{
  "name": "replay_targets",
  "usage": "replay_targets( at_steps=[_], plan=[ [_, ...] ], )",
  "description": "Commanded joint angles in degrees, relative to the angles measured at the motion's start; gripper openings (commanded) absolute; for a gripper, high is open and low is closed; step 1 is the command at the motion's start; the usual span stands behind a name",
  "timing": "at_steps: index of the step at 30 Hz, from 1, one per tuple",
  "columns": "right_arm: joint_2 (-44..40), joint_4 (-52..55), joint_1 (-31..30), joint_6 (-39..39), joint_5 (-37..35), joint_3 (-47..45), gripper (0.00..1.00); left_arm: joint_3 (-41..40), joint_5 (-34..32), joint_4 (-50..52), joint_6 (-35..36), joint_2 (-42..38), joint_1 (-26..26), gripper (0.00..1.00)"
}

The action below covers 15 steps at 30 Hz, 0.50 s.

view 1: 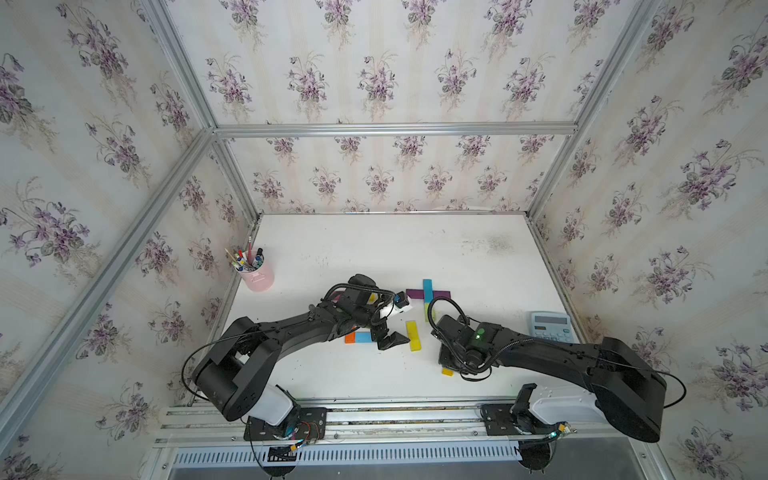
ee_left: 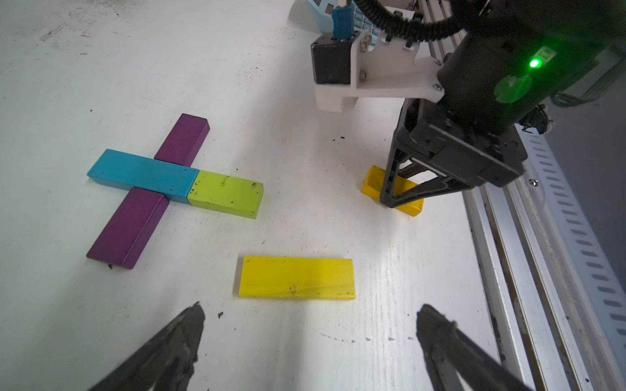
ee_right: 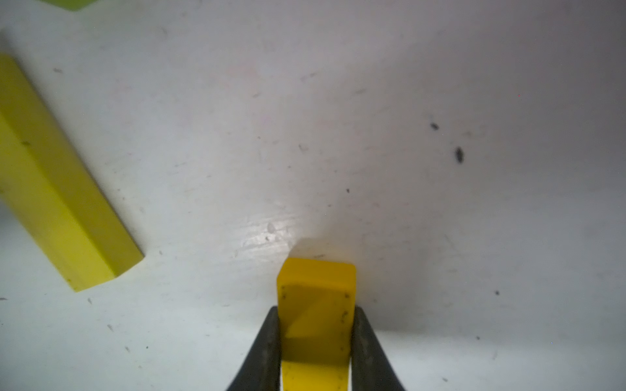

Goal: Assemble the letter t with building blocks
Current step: Pick up the building block from the center of the board, then assemble the building block at the center of the board.

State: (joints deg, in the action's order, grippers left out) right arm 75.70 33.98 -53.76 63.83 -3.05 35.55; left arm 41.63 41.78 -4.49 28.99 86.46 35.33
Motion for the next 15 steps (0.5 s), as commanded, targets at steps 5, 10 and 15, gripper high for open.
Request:
replay_targets(
  at_steps=[5, 10, 15],
  plan=[
    [4.1, 3.3, 3.2, -11.0, -3.5, 5.8, 0.13, 0.5, -3.1, 0.3, -1.1, -0.8, -0.1, 1.0],
    [8.7, 3.2, 5.4, -17.0, -3.6, 10.9, 0.12, 0.2, -2.8, 0.7, -0.9, -1.6, -0.4, 1.0],
    [11.1, 0.5, 7.3, -20.4, -2.0, 12.2, 0.12, 0.7, -4.2, 2.0, -0.6, -0.6, -0.8, 1.0]
  ],
)
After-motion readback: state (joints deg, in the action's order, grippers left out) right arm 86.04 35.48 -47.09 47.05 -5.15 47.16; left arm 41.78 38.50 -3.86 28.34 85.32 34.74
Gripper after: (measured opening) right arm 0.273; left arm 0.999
